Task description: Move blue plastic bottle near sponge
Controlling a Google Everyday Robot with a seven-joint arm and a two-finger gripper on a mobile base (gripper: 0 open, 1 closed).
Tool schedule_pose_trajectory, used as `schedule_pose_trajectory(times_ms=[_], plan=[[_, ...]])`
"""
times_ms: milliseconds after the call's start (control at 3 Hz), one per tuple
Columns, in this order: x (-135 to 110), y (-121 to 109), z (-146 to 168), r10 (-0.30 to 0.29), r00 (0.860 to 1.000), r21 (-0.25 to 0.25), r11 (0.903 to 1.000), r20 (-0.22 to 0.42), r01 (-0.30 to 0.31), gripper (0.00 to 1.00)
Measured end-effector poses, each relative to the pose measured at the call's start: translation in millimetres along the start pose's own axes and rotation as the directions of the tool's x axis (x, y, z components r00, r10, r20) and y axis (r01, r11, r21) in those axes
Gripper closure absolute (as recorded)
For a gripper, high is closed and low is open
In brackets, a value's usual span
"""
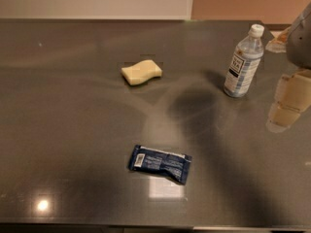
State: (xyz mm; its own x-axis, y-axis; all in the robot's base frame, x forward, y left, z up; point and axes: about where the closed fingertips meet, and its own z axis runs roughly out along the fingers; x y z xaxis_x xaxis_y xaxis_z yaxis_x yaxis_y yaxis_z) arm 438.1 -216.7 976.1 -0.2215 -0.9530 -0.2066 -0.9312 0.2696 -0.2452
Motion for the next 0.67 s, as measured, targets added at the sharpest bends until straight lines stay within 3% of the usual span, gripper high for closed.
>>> schedule_pose_trajectory(times_ms=[667], plan=[[-0.2,-2.2,1.2,0.008,1.000,0.001,1.0000,0.004,-0.008,0.00]])
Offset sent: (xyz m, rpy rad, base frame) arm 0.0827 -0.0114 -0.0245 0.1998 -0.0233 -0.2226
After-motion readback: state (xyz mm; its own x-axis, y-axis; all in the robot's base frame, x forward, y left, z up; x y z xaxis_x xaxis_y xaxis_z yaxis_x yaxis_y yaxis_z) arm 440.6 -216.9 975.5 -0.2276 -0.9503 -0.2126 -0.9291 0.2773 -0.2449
